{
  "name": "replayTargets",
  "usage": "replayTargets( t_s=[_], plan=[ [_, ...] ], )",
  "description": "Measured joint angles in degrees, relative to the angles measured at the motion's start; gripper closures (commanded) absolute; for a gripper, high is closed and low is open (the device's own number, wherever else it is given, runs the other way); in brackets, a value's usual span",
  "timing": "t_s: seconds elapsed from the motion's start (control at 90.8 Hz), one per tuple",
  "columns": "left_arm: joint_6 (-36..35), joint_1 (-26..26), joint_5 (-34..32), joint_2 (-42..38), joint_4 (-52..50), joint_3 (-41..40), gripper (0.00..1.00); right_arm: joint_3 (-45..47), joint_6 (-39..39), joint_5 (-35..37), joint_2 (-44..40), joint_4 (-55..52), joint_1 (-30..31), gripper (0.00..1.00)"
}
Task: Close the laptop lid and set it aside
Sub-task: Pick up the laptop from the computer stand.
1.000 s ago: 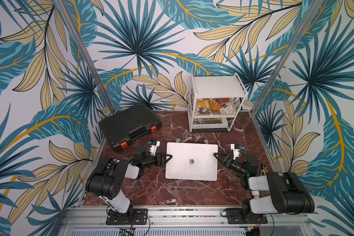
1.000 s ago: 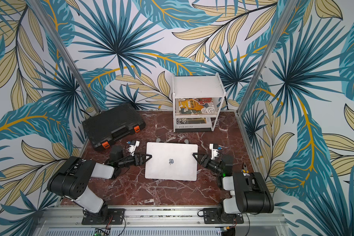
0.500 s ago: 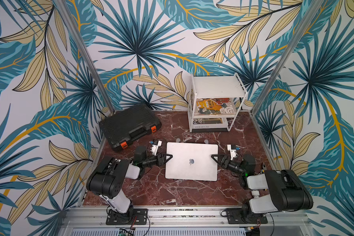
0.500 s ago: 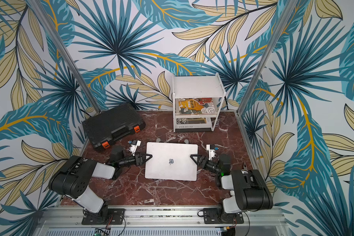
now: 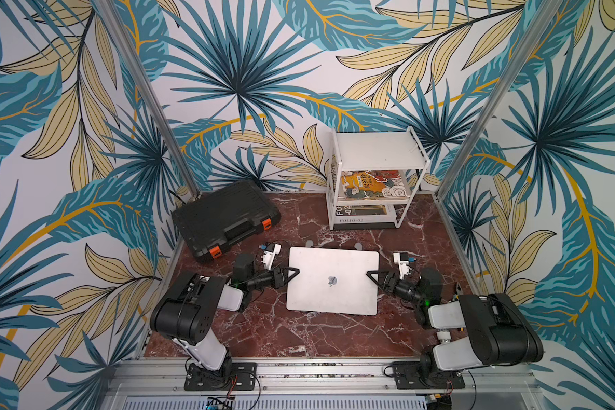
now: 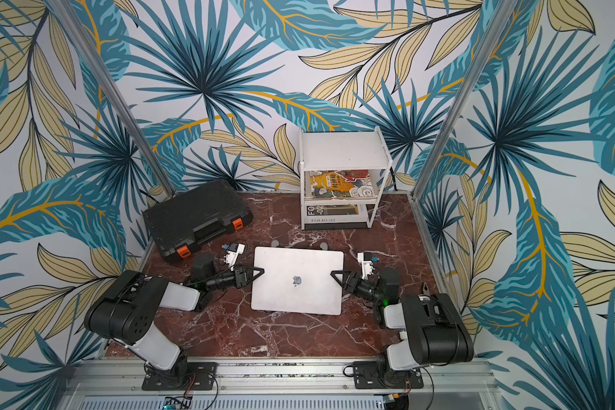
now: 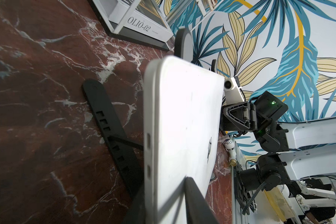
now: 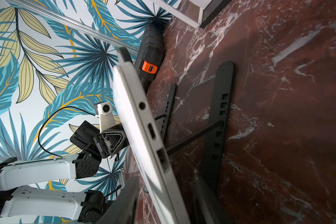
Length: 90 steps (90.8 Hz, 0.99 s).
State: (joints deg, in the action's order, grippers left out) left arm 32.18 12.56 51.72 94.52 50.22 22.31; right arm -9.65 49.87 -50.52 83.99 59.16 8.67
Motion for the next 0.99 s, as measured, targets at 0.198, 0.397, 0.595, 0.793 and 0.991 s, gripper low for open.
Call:
replayTargets(
  t_s=[0.198,0.397,0.595,0.793,0.991],
  plan=[
    [0.8,0.0,1.4,0.0,-0.7,0.4,0.75,0.0,-1.0,1.5,-2.3,-3.9,0.0,0.60],
    [1.7,-0.3,2.2,-0.8,-3.0,1.1,0.78,0.0,-2.3,1.9,-4.3,-5.9,0.1,0.66],
    [2.3,-0.6,2.1,-3.2,-7.8,1.9,0.81,-0.3,-3.2,1.8,-5.6,-6.8,0.3,0.70],
    [2.4,-0.6,1.9,-5.4,-12.7,2.8,0.82,-0.4,-3.2,1.9,-7.1,-8.5,0.5,0.70],
    [2.4,-0.6,1.2,-8.4,-17.3,3.0,0.82,-0.5,-3.0,2.2,-9.7,-11.1,0.9,0.73]
  ],
)
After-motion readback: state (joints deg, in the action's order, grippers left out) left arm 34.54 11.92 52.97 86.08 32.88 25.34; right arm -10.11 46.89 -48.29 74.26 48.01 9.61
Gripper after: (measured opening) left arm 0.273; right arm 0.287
